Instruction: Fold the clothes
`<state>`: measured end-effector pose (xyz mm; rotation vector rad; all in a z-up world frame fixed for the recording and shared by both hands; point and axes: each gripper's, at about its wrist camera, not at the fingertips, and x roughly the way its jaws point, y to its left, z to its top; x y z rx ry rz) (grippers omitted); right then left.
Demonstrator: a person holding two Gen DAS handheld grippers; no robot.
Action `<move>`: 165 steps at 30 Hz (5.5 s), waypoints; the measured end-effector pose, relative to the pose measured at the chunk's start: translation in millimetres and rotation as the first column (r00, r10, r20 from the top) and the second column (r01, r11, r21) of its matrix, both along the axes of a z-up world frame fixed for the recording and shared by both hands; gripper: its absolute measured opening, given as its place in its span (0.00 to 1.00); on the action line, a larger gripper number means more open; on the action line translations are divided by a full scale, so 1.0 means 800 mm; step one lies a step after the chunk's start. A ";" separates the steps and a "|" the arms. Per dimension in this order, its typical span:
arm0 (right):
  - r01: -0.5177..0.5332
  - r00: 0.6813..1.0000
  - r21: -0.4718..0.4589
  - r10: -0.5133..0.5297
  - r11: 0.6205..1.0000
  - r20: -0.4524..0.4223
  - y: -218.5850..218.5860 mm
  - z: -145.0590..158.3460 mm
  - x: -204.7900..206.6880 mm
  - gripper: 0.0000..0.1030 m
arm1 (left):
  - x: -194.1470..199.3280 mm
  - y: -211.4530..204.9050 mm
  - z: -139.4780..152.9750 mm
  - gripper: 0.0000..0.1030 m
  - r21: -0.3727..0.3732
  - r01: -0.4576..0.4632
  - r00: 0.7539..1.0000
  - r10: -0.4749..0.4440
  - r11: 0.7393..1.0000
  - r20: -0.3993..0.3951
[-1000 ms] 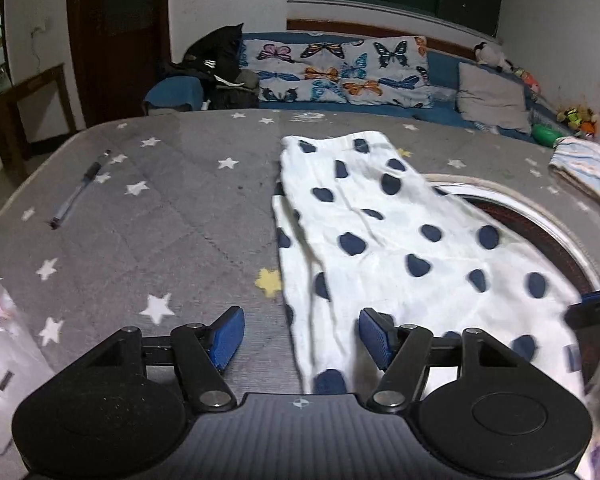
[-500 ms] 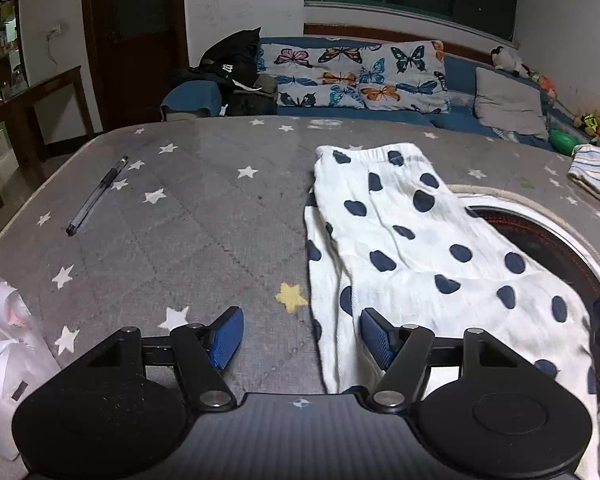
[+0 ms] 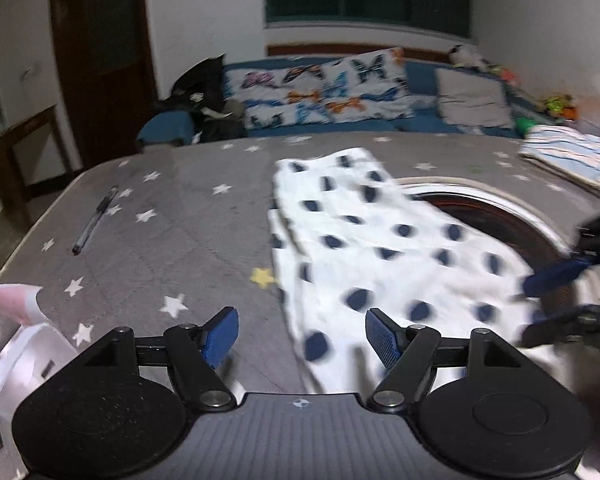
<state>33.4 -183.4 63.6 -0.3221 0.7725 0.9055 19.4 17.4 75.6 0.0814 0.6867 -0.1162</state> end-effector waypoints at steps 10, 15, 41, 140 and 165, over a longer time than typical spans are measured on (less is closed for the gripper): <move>-0.133 0.991 -0.030 0.133 0.991 -0.009 0.045 -0.007 -0.059 0.40 | -0.064 -0.021 -0.019 0.72 0.083 0.081 0.997 -0.082 0.993 0.010; -0.129 0.992 -0.065 0.129 0.990 -0.002 0.040 -0.011 -0.077 0.40 | -0.075 -0.009 -0.033 0.72 0.098 0.059 0.998 -0.060 0.993 0.011; -0.065 0.998 0.000 0.065 0.998 0.020 0.063 0.002 -0.108 0.50 | -0.106 -0.001 -0.020 0.86 0.049 -0.018 1.000 0.017 0.999 0.024; 0.218 0.975 -0.002 -0.218 0.976 -0.037 0.055 -0.014 0.259 0.54 | 0.078 0.038 -0.029 0.94 0.022 -0.154 0.985 0.155 0.988 -0.080; 0.210 0.976 0.156 -0.198 0.965 -0.092 0.061 0.011 0.282 0.15 | 0.053 0.044 -0.025 0.97 0.012 -0.186 0.976 0.186 0.983 -0.110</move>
